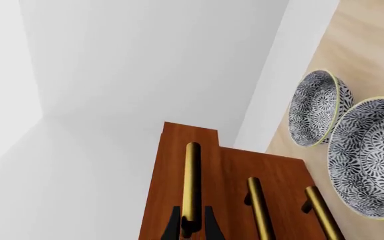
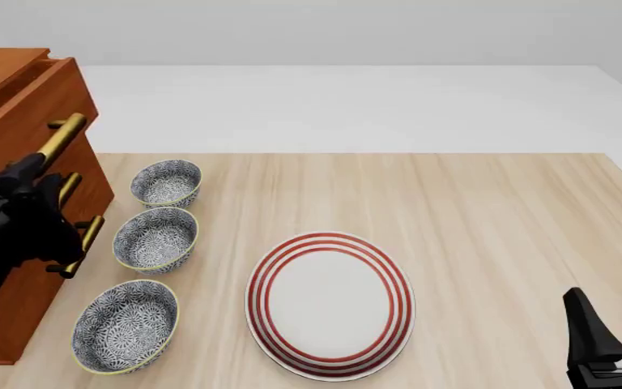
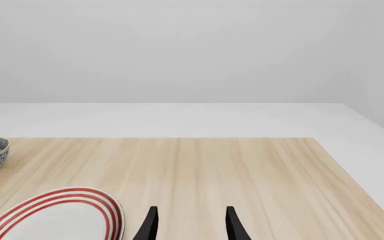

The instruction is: Open the top drawer of the cabinet.

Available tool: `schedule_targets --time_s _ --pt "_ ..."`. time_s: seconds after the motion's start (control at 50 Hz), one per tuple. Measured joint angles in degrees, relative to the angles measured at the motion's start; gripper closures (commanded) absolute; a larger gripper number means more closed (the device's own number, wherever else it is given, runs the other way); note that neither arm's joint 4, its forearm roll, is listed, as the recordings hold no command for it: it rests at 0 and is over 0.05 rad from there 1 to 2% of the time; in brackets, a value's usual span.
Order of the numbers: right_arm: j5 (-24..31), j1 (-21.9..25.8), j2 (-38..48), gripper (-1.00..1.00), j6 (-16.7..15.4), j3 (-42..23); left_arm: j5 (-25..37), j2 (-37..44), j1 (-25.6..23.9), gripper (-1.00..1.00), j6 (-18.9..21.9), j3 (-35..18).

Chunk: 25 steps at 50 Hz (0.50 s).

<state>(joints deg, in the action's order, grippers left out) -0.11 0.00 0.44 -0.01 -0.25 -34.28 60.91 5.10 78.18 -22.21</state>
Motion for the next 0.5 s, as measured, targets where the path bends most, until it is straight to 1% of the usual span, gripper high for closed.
schedule_targets --time_s 0.5 --pt "0.0 0.0 0.0 -1.00 0.0 0.0 -0.1 -0.4 -1.1 1.00 0.4 0.3"
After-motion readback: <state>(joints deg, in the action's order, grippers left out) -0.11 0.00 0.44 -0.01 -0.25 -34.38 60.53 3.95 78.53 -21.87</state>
